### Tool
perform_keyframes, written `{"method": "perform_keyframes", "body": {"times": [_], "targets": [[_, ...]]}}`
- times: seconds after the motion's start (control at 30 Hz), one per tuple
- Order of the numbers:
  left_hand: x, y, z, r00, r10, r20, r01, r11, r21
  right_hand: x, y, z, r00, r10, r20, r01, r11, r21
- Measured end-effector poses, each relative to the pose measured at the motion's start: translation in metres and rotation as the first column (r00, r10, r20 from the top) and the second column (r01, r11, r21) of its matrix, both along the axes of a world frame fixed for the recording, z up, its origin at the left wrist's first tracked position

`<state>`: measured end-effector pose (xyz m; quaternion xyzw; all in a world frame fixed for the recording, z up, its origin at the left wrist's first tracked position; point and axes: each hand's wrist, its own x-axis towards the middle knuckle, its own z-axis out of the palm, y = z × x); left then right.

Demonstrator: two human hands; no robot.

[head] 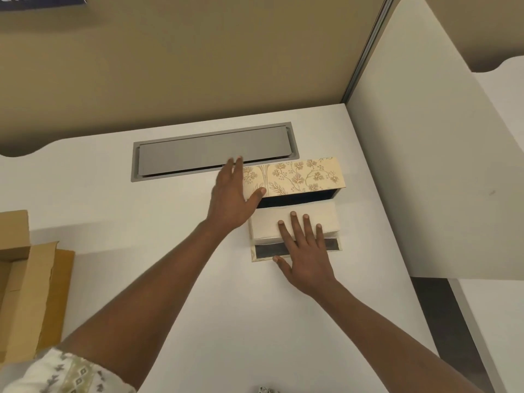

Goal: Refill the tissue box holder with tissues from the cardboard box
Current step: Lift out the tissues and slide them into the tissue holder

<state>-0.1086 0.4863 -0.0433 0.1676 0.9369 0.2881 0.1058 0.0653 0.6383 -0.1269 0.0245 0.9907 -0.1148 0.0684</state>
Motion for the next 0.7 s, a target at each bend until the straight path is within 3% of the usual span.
{"method": "perform_keyframes", "body": {"times": [0.1, 0.4, 0.7], "targets": [[-0.01, 0.003, -0.003, 0.99, -0.08, 0.118, 0.087, 0.995, -0.054, 0.001, -0.001, -0.008, 0.999, 0.0, 0.035, -0.001, 0.999, 0.05], [0.029, -0.022, 0.007, 0.972, -0.16, -0.17, 0.167, 0.986, 0.025, -0.001, -0.002, -0.006, 0.998, 0.022, 0.062, -0.028, 0.995, 0.092], [0.065, -0.023, 0.004, 0.985, -0.074, -0.155, 0.09, 0.991, 0.098, 0.031, -0.009, 0.022, 0.992, -0.004, -0.127, 0.002, 1.0, -0.017]]}}
